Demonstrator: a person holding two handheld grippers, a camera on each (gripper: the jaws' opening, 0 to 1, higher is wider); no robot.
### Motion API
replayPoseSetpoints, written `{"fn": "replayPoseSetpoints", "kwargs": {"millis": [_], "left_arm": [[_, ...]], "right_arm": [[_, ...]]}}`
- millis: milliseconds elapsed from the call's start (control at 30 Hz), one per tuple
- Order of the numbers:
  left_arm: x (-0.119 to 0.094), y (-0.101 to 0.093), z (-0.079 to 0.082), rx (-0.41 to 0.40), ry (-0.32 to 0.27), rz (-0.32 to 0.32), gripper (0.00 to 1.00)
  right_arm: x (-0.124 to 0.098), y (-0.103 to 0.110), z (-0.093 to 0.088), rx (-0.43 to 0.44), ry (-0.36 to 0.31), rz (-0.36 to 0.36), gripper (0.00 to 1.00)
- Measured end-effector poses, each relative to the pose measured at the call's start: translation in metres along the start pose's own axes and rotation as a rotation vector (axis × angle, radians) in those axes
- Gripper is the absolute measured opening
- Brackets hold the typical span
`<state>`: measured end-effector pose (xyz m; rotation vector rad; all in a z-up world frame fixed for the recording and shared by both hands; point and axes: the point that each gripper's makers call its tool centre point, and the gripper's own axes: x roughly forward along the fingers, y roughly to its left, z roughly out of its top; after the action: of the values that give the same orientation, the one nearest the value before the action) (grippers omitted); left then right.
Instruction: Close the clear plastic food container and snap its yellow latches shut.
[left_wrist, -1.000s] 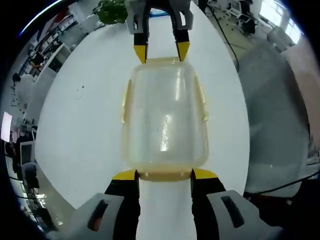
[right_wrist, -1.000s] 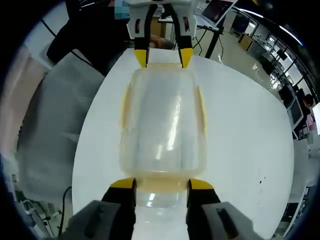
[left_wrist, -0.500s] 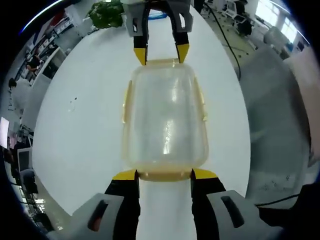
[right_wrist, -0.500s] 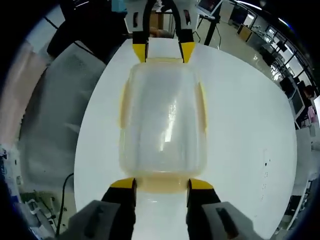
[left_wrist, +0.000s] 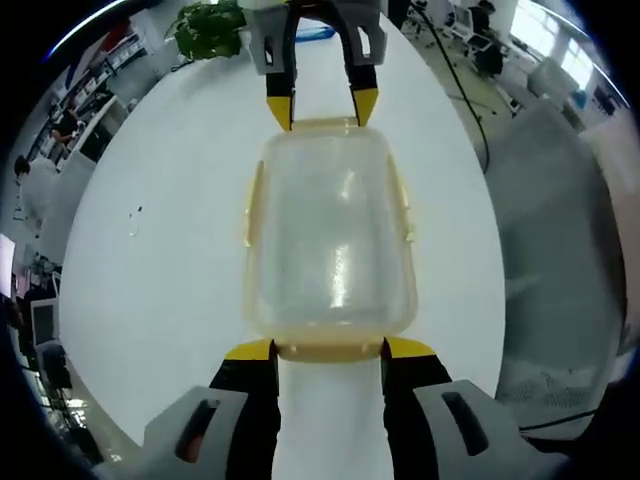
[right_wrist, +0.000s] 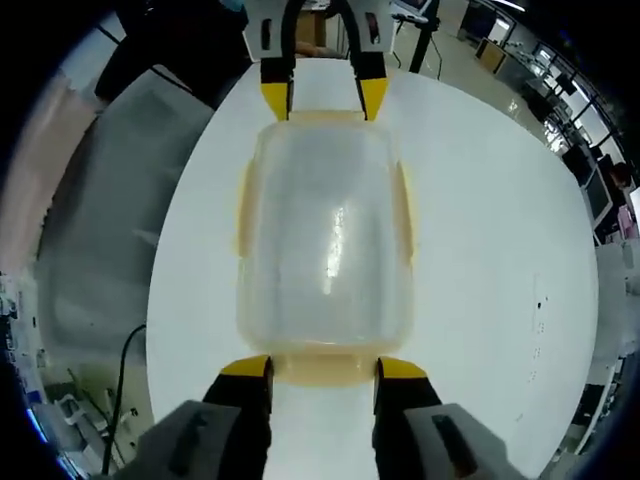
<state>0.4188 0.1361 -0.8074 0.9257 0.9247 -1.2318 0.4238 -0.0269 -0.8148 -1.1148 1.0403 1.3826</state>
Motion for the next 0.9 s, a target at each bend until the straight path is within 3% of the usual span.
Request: {"fn": "replayPoseSetpoints", "kwargs": {"millis": [433,900], "left_arm": [[0.014,0.003,0.013,0.004,-0.002,-0.016,0.37],[0.024,-0.002,0.008,0.001,0.001,-0.016,0.38]], "right_arm": [[0.005,-0.001,-0.019,0.012,0.028,0.006,0.37],[0.012,0.0,-0.02,0.007,0.05,0.009,0.37]]}}
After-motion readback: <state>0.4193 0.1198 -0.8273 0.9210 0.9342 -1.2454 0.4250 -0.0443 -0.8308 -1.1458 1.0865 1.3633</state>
